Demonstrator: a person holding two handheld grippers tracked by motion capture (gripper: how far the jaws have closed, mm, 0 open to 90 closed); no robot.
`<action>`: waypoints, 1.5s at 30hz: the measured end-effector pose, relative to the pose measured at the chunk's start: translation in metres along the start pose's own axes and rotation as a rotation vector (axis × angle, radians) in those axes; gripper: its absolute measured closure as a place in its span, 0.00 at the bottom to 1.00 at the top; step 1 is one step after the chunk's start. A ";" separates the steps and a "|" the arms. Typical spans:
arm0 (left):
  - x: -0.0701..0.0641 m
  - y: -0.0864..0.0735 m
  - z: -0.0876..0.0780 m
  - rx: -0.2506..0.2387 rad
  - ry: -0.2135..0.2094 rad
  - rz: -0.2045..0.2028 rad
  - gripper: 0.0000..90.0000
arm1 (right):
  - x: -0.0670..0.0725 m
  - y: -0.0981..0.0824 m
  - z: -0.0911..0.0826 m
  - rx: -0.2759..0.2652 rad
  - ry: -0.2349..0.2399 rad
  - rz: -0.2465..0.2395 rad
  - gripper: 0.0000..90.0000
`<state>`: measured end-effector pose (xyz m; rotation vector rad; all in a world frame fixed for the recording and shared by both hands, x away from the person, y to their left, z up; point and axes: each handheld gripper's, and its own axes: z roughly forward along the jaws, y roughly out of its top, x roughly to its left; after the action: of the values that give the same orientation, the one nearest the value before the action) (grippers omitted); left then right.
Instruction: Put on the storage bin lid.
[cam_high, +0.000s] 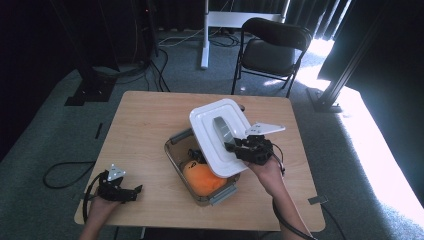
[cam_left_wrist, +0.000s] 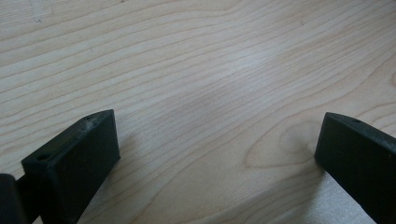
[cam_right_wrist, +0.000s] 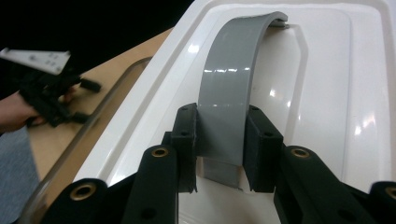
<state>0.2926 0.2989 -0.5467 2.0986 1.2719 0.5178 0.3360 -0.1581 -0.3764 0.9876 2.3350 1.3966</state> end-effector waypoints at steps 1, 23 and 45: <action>0.000 0.000 0.000 0.000 0.000 0.000 0.00 | 0.003 0.000 0.001 0.006 0.007 -0.006 0.76; 0.000 0.000 0.000 0.001 0.000 0.002 0.00 | 0.035 -0.020 0.043 0.101 0.154 -0.043 0.76; 0.000 0.000 0.000 0.003 -0.001 0.003 0.00 | 0.047 -0.022 0.051 0.144 0.192 -0.059 0.76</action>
<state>0.2926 0.2992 -0.5466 2.1036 1.2696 0.5171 0.3183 -0.0987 -0.4149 0.8472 2.6138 1.3715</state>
